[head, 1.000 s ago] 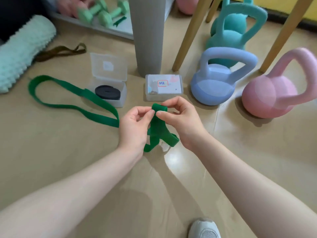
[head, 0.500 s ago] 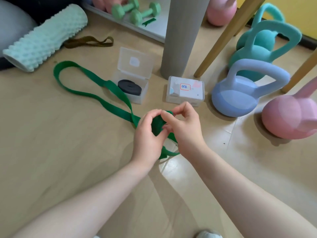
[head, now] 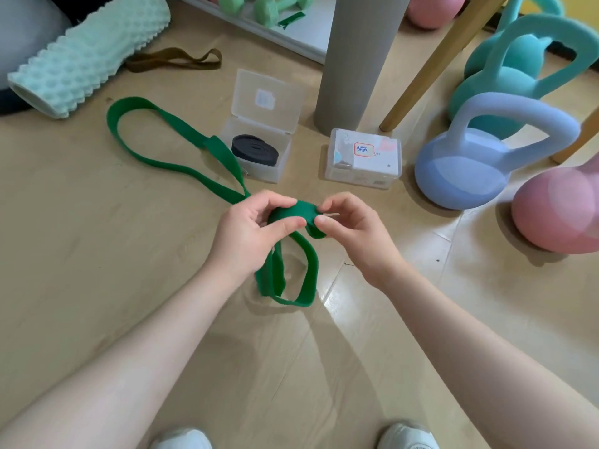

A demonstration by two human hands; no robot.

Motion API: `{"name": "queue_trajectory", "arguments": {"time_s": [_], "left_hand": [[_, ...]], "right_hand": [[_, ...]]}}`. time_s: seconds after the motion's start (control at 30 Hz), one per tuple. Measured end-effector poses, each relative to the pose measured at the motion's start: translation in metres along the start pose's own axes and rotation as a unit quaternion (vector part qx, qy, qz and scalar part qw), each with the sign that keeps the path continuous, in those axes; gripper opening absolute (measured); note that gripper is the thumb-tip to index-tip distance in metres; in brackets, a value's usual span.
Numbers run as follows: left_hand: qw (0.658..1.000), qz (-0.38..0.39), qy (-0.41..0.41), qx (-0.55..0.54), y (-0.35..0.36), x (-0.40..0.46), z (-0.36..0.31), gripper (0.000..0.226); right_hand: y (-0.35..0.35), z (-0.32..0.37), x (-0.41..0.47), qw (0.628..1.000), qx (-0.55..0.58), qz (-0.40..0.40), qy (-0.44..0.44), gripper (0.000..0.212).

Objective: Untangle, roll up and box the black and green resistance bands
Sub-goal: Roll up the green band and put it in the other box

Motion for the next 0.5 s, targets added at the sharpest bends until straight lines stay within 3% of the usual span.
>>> {"name": "queue_trajectory", "arguments": {"time_s": [0.1, 0.27, 0.33, 0.5], "left_hand": [[0.998, 0.043, -0.021, 0.03, -0.005, 0.001, 0.004, 0.021], [0.993, 0.092, -0.03, 0.074, -0.005, 0.003, 0.002, 0.019], [0.992, 0.093, -0.023, 0.082, -0.006, 0.003, -0.001, 0.02], [0.994, 0.087, 0.002, 0.067, -0.002, 0.002, -0.004, 0.022]], "right_hand": [[-0.007, 0.012, 0.004, 0.967, -0.248, 0.035, -0.053, 0.017], [-0.002, 0.025, 0.003, 0.905, -0.389, 0.168, -0.033, 0.036], [0.006, 0.02, 0.001, 0.916, -0.373, 0.146, -0.031, 0.04], [0.012, 0.005, -0.006, 0.978, -0.194, 0.082, 0.002, 0.041]]}}
Point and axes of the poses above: each hand's wrist, its own x-axis towards the middle knuckle, its own y-axis out of the palm, z = x × y, the point moved 3 cm from there along x, towards the middle knuckle, and after that the axes turned 3 degrees about -x, right-handed, at the moved point
